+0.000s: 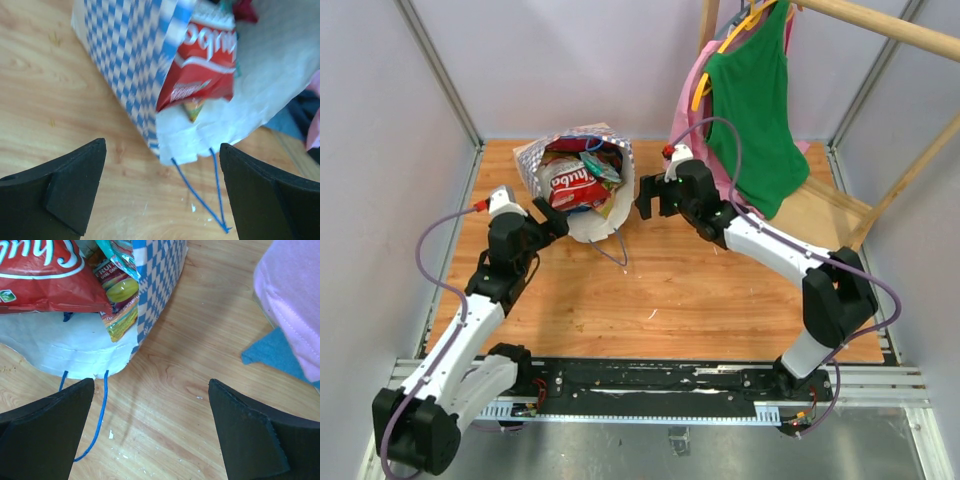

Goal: Take the snacks out of the paper bag

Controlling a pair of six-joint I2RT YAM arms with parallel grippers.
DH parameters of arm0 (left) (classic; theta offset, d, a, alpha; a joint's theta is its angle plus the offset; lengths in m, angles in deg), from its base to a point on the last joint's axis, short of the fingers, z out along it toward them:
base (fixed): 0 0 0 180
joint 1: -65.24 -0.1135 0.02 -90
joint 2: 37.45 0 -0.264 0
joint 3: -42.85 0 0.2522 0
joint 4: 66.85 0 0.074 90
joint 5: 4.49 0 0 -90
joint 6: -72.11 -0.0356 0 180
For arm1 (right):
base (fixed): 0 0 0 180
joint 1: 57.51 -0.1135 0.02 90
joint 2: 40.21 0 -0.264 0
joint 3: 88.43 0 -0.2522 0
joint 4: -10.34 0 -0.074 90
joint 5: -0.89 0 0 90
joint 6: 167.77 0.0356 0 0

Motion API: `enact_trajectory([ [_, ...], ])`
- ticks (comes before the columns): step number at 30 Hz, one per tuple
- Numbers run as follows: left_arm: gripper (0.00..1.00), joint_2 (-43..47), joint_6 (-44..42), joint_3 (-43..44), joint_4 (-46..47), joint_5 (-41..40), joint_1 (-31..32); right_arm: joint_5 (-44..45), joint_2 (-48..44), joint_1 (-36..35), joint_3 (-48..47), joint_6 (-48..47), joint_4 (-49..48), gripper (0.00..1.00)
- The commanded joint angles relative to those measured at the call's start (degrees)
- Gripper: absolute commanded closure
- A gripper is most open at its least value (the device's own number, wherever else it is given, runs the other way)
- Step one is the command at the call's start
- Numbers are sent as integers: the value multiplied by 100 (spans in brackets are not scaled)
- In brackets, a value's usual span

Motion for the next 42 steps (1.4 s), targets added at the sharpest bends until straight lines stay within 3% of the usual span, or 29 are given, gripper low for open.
enact_trajectory([
  [1,0,92,-688,716,-454,-738,98,250,116,-268,-105,-7,-334,2],
  [6,0,-1001,-1142,1835,-742,-1217,98,345,649,-385,-731,-161,-306,2],
  [11,0,-1683,-1650,2512,-355,-1737,98,554,1290,-386,-1415,-358,-297,3],
  [14,0,-2085,-1803,2901,-387,-1732,94,896,1622,-386,-1720,-487,-174,22],
  [18,0,-2360,-1709,3115,-627,-1510,98,1360,1885,-338,-1853,-542,-41,38],
  [22,0,-2199,-1791,2946,-587,-1546,98,1172,2102,-235,-1820,-537,-48,51],
  [26,0,-2153,-1881,3020,-841,-1562,96,149,2170,-82,-1628,-772,-334,64],
  [31,0,-1993,-1732,2799,-907,-1541,98,-1268,2215,201,-1532,-810,-432,96],
  [42,0,-1686,-1448,2334,-314,-571,98,-1323,2022,574,-925,-787,-51,99],
])
